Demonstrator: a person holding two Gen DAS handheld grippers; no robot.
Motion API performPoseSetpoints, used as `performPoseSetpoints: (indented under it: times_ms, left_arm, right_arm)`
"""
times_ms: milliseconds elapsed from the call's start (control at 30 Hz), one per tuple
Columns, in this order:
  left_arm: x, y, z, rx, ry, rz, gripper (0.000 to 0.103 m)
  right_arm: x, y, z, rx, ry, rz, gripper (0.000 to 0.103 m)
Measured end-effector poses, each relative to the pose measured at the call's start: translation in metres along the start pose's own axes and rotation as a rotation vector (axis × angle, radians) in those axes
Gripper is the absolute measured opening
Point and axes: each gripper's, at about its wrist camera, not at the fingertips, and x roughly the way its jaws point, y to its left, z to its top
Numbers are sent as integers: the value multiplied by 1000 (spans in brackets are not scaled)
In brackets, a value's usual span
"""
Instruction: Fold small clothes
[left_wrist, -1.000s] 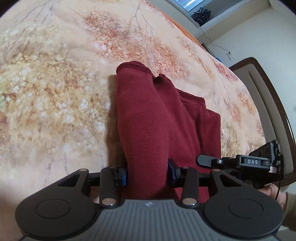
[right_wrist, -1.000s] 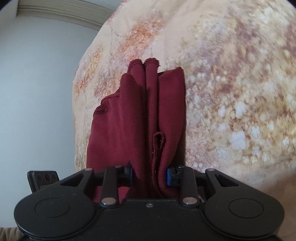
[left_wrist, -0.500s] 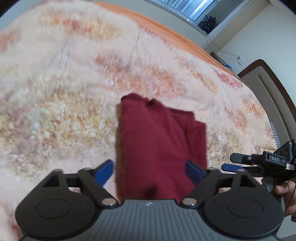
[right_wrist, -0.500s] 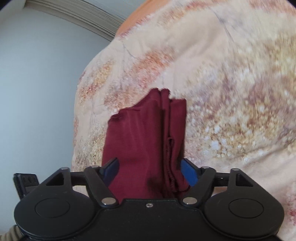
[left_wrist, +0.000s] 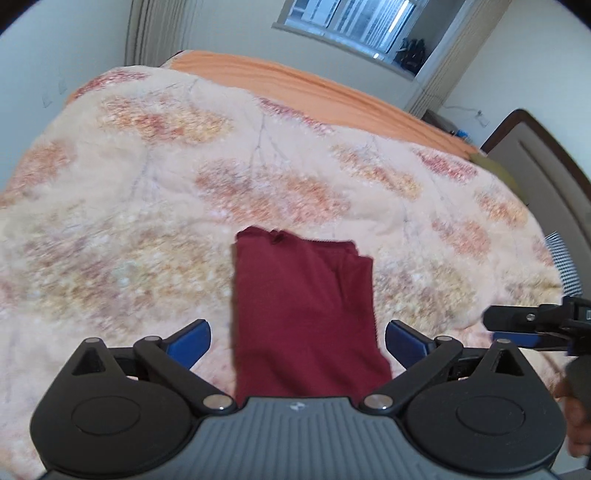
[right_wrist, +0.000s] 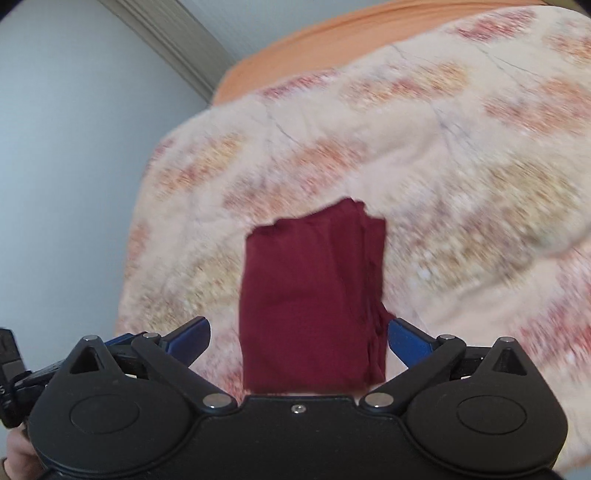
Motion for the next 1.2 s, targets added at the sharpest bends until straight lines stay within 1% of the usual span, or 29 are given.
performPoseSetpoints:
  times_ms: [67, 133, 200, 300, 400, 467, 533, 600, 700, 867, 1200]
  left_arm:
    - [-10, 2, -3, -8, 17, 5, 103]
    - [-19, 4, -7, -10, 35, -24, 103]
    - [-28, 4, -10, 6, 35, -34, 103]
    - [-50, -1, -13, 61, -2, 24, 103]
    - [-72, -11, -19, 145, -52, 92, 103]
    - [-81, -17, -26, 182, -59, 108, 103]
    - [-91, -21, -33, 209, -81, 132, 103]
    - [-95, -20, -37, 209, -73, 111, 103]
    - [-99, -13, -38, 175, -48, 71, 103]
    - [-98, -4, -36, 166, -35, 81, 103]
    - [-96, -2, -32, 164, -28, 64, 103]
  right_arm:
    - [-11, 12, -10, -18, 1, -35, 102]
    - [-17, 26, -18, -50, 17, -85, 102]
    - [-25, 36, -26, -67, 4, -106, 102]
    - [-36, 50, -37, -60, -4, -101, 102]
    - [-45, 62, -47, -81, -2, -105, 102]
    - [-51, 69, -54, -93, -11, -115, 102]
    - [-56, 73, -59, -91, -19, -106, 102]
    - [-60, 75, -65, -86, -23, -99, 102]
    - [-62, 78, -71, -92, -20, -104, 102]
    - [-61, 82, -76, -88, -16, -112, 102]
    - [-60, 93, -73, -106, -19, -117, 102]
